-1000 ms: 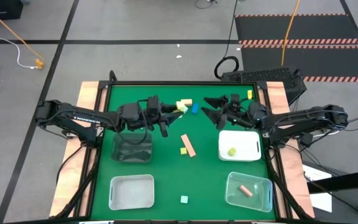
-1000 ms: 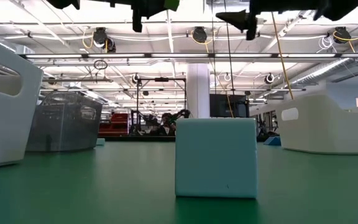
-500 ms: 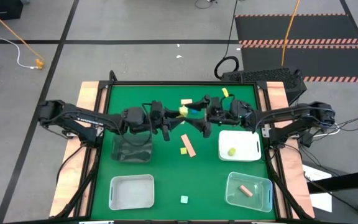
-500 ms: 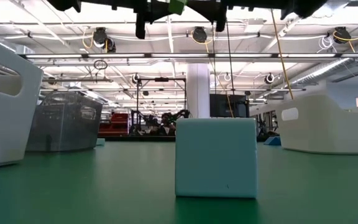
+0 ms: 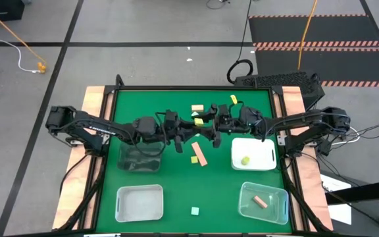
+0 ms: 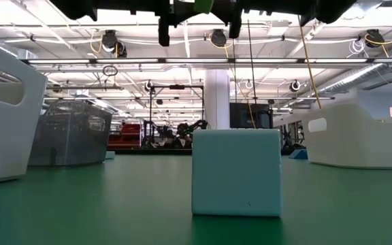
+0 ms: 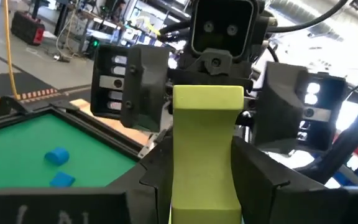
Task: Sort & place blocks by color
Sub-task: Put the top green block into the white bin
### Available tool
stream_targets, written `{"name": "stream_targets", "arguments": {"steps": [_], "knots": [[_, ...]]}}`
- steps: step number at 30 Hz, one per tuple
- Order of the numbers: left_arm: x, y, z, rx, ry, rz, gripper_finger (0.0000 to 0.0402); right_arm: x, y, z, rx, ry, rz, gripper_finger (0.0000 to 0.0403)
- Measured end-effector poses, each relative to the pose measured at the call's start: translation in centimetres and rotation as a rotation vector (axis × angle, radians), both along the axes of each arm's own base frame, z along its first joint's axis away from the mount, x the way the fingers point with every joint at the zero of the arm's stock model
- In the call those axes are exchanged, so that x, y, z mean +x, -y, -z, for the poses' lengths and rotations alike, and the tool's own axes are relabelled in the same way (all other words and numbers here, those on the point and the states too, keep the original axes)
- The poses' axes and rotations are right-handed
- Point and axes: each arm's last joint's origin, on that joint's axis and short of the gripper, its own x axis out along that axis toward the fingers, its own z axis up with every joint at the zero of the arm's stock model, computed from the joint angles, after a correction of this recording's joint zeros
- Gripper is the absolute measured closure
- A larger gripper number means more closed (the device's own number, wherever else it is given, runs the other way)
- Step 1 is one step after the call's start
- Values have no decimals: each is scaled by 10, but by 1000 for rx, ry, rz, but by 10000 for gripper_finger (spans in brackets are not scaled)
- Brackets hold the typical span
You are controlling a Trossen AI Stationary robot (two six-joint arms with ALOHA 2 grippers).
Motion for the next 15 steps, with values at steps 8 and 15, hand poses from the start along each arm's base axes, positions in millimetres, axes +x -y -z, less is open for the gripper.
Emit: {"name": "stream_targets", "arguments": {"steps": [8, 15], "knots": [[1, 0, 0, 6, 4, 7, 276, 0, 0, -1, 5, 7, -7, 287], [0, -2, 0, 4, 13, -9, 211, 0, 0, -1, -3, 8, -16, 287]]}}
